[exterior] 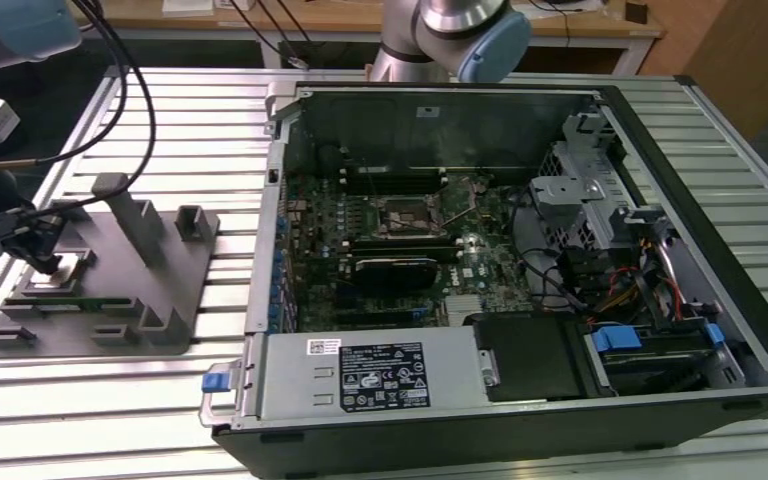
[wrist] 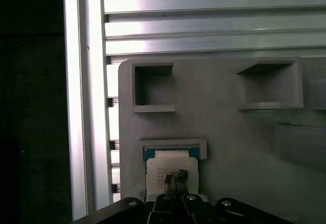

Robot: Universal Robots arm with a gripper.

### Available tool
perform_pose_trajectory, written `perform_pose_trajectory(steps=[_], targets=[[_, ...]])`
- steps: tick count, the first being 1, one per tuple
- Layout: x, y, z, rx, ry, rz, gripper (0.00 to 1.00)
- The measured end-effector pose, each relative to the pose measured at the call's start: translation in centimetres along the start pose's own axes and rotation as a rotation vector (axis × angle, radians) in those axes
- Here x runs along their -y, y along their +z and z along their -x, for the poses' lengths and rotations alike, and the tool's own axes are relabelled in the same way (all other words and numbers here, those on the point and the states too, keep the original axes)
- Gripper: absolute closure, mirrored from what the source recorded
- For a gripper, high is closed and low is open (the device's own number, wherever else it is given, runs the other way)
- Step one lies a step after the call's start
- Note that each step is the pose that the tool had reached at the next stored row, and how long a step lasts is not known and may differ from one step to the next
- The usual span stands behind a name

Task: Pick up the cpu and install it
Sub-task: 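Pick up the cpu and move it towards the insertion slot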

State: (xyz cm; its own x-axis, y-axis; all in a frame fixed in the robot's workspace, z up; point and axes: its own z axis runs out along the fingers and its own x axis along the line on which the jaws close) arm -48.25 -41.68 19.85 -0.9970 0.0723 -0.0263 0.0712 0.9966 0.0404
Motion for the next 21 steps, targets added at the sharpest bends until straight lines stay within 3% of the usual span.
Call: perform_pose_trajectory(steps=[10,12,14,15,18,21], targets=[[-0.03,0.14,-0.02,0.0000,-0.001,0.0000,0.89],[-0.04,0.14,-0.02,0.0000,-0.001,0.0001,0.83],[-0.03,0.14,-0.02,0.0000,-0.001,0.0000,0.71],[-0.03,0.14,-0.02,0.0000,-0.001,0.0000,0.71],[-0.03,0.14,-0.02,0.0000,-0.001,0.0000,0.53],[-0.03,0.14,-0.02,0.0000,-0.001,0.0000,0.47]])
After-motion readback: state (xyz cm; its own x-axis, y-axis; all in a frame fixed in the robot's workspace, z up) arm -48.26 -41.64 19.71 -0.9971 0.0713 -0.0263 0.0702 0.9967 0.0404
